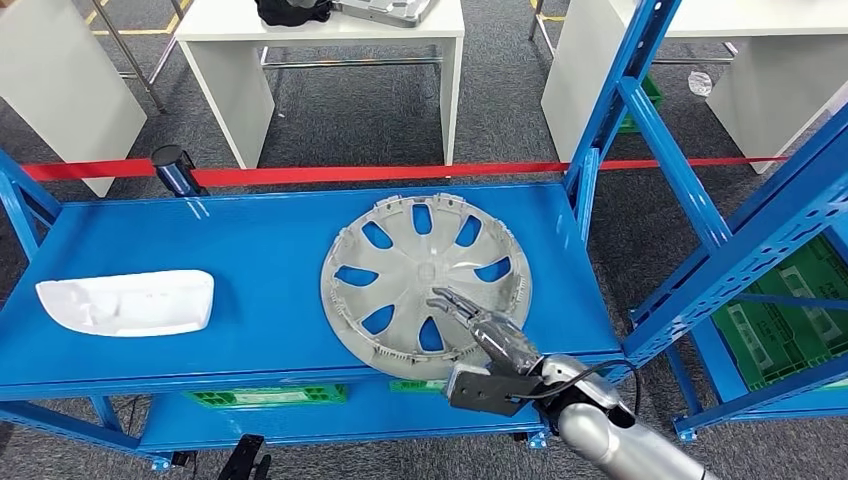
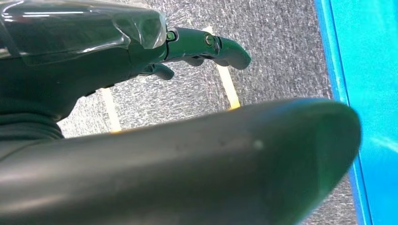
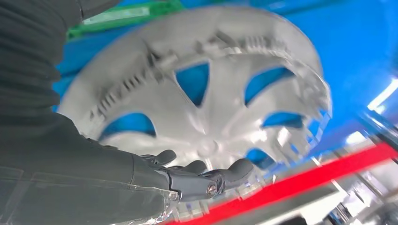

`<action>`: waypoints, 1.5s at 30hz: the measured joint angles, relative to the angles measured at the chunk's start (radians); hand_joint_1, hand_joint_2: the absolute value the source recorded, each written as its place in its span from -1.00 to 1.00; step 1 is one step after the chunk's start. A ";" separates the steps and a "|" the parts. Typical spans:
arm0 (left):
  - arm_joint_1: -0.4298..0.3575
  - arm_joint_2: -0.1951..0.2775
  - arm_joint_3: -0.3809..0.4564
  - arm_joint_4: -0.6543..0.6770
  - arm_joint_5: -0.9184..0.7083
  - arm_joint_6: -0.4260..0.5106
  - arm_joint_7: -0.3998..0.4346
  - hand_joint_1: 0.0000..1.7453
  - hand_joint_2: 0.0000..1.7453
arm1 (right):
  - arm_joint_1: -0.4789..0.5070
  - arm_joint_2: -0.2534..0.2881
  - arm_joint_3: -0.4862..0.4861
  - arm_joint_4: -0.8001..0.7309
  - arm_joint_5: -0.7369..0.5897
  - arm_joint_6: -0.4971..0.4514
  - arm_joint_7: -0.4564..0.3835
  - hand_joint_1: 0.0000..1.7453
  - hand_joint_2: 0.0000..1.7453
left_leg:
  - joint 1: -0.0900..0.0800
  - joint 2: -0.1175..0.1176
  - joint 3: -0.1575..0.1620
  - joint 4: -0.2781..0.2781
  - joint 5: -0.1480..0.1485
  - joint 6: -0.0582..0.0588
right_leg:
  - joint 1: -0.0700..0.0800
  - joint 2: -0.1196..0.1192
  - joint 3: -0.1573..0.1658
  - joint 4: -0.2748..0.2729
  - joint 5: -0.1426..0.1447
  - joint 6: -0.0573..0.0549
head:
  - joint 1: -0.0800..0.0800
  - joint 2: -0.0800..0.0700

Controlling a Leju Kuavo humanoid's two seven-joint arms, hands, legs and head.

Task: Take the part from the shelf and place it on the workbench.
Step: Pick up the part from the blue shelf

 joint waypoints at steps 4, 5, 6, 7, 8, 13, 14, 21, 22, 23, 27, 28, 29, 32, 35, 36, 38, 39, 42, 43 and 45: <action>-0.001 -0.002 -0.004 0.000 0.004 0.002 -0.002 -1.00 -1.00 | 0.000 0.001 0.004 0.018 0.022 -0.001 -0.002 -1.00 1.00 | -0.002 -0.002 -0.005 0.016 -0.007 -0.009 | -0.005 -0.004 0.099 -0.196 0.080 0.026 | 0.000 0.000; -0.001 -0.002 -0.004 0.000 0.005 0.003 -0.003 -1.00 -1.00 | -0.002 0.001 0.006 0.024 0.029 -0.001 -0.002 -1.00 1.00 | -0.004 -0.002 -0.008 0.022 -0.010 -0.014 | -0.004 -0.005 0.122 -0.240 0.094 0.022 | -0.001 0.000; -0.001 -0.003 -0.005 0.000 0.006 0.003 -0.003 -1.00 -1.00 | -0.003 0.001 0.008 0.031 0.036 -0.001 -0.002 -1.00 1.00 | -0.006 -0.001 -0.011 0.027 -0.012 -0.019 | -0.003 -0.005 0.134 -0.264 0.101 0.016 | -0.001 0.000; -0.001 -0.003 -0.006 0.000 0.006 0.003 -0.003 -1.00 -1.00 | -0.004 0.001 0.012 0.039 0.042 -0.001 -0.002 -1.00 1.00 | -0.007 -0.001 -0.013 0.029 -0.013 -0.024 | 0.000 -0.005 0.135 -0.267 0.103 0.007 | -0.002 0.000; -0.001 -0.002 -0.008 0.000 0.006 0.003 -0.003 -1.00 -1.00 | -0.004 0.001 0.015 0.048 0.047 -0.001 -0.002 -1.00 1.00 | -0.005 -0.001 -0.014 0.029 -0.012 -0.028 | -0.001 -0.004 0.133 -0.268 0.106 0.001 | -0.002 0.000; -0.004 -0.002 -0.017 0.001 0.007 -0.003 -0.002 -1.00 -1.00 | -0.013 0.000 0.035 0.086 0.060 0.000 -0.005 -1.00 1.00 | 0.006 0.000 -0.092 0.199 -0.110 -0.054 | -0.007 -0.004 0.134 -0.270 0.111 -0.014 | -0.007 0.000; -0.004 -0.002 -0.019 0.001 0.007 -0.003 -0.002 -1.00 -1.00 | -0.015 0.001 0.039 0.092 0.060 0.000 -0.005 -1.00 1.00 | 0.007 0.000 -0.122 0.264 -0.135 -0.056 | -0.006 -0.004 0.134 -0.270 0.111 -0.016 | -0.006 0.000; -0.008 0.002 -0.022 0.003 0.010 -0.002 -0.001 -1.00 -1.00 | -0.036 0.004 0.058 0.120 0.063 0.006 -0.005 -1.00 1.00 | 0.002 0.000 -0.006 0.049 -0.034 -0.033 | 0.001 -0.001 0.135 -0.270 0.111 -0.012 | -0.006 0.000; -0.009 0.003 -0.022 0.003 0.012 -0.002 -0.001 -1.00 -1.00 | -0.042 0.006 0.063 0.128 0.064 0.008 -0.004 -1.00 1.00 | -0.001 0.000 0.000 0.036 -0.038 -0.030 | 0.001 0.000 0.134 -0.271 0.112 -0.009 | -0.005 0.000; -0.010 0.003 -0.022 0.003 0.014 -0.002 -0.001 -1.00 -1.00 | -0.047 0.007 0.068 0.138 0.064 0.009 -0.004 -1.00 1.00 | -0.003 0.001 0.000 0.033 -0.038 -0.027 | 0.001 0.000 0.134 -0.273 0.114 -0.005 | -0.005 0.000; -0.015 0.002 -0.022 0.004 0.018 -0.002 -0.002 -1.00 -1.00 | -0.066 0.022 0.094 0.190 0.072 0.003 0.005 -1.00 1.00 | 0.004 0.003 0.021 0.000 -0.015 -0.002 | -0.001 -0.002 0.097 -0.195 0.072 0.001 | -0.002 0.000; -0.016 0.003 -0.022 0.004 0.019 -0.003 -0.003 -1.00 -1.00 | -0.071 0.027 0.102 0.205 0.077 0.000 0.008 -1.00 1.00 | 0.003 0.003 0.021 -0.002 -0.013 0.001 | -0.001 -0.002 0.068 -0.132 0.044 -0.002 | -0.002 0.000; -0.016 0.003 -0.022 0.004 0.021 -0.004 -0.003 -1.00 -1.00 | -0.077 0.032 0.111 0.220 0.083 -0.003 0.010 -1.00 1.00 | 0.002 0.003 0.020 -0.001 -0.012 0.003 | -0.001 -0.002 0.037 -0.064 0.018 -0.004 | -0.001 0.000; -0.014 0.003 -0.022 0.006 0.027 -0.010 -0.003 -1.00 -1.00 | -0.095 0.047 0.134 0.266 0.103 -0.024 0.016 -1.00 1.00 | 0.003 0.004 0.021 0.001 -0.013 0.002 | -0.004 -0.002 0.023 -0.027 0.018 0.013 | -0.001 0.000; -0.015 0.002 -0.024 0.006 0.032 -0.014 -0.003 -1.00 -1.00 | -0.112 0.066 0.154 0.307 0.141 -0.064 0.018 -1.00 1.00 | 0.001 0.005 0.020 0.012 -0.018 -0.008 | -0.007 -0.005 0.128 -0.226 0.082 0.023 | -0.001 0.000; -0.016 0.002 -0.025 0.006 0.034 -0.015 -0.003 -1.00 -1.00 | -0.117 0.074 0.160 0.321 0.163 -0.082 0.019 -1.00 1.00 | 0.000 0.005 0.019 0.016 -0.021 -0.014 | -0.005 -0.006 0.148 -0.265 0.091 0.017 | -0.002 0.000; -0.017 0.002 -0.027 0.006 0.038 -0.014 -0.005 -1.00 -1.00 | -0.126 0.088 0.172 0.354 0.217 -0.124 0.022 -1.00 1.00 | 0.000 0.005 0.018 0.019 -0.024 -0.027 | 0.000 -0.007 0.156 -0.281 0.097 0.001 | -0.004 0.000; -0.017 0.003 -0.028 0.006 0.041 -0.012 -0.006 -1.00 -1.00 | -0.132 0.094 0.179 0.373 0.246 -0.146 0.023 -1.00 1.00 | 0.002 0.005 0.017 0.020 -0.024 -0.033 | -0.001 -0.007 0.158 -0.282 0.100 -0.007 | -0.004 0.000; -0.017 0.003 -0.031 0.006 0.050 -0.008 -0.008 -1.00 -1.00 | -0.150 0.110 0.193 0.425 0.313 -0.196 0.025 -1.00 1.00 | 0.009 0.002 -0.010 0.087 -0.070 -0.049 | -0.009 -0.008 0.162 -0.288 0.111 -0.022 | -0.008 0.000; -0.017 0.003 -0.032 0.006 0.052 -0.007 -0.008 -1.00 -1.00 | -0.154 0.115 0.198 0.442 0.332 -0.209 0.025 -0.62 1.00 | 0.012 0.001 -0.037 0.150 -0.106 -0.055 | -0.009 -0.008 0.161 -0.287 0.113 -0.023 | -0.009 0.000; -0.017 0.005 -0.034 0.007 0.057 -0.005 -0.009 -1.00 -1.00 | -0.162 0.124 0.207 0.476 0.371 -0.233 0.025 0.39 1.00 | 0.017 0.001 -0.094 0.282 -0.165 -0.064 | -0.009 -0.008 0.159 -0.287 0.114 -0.025 | -0.010 0.000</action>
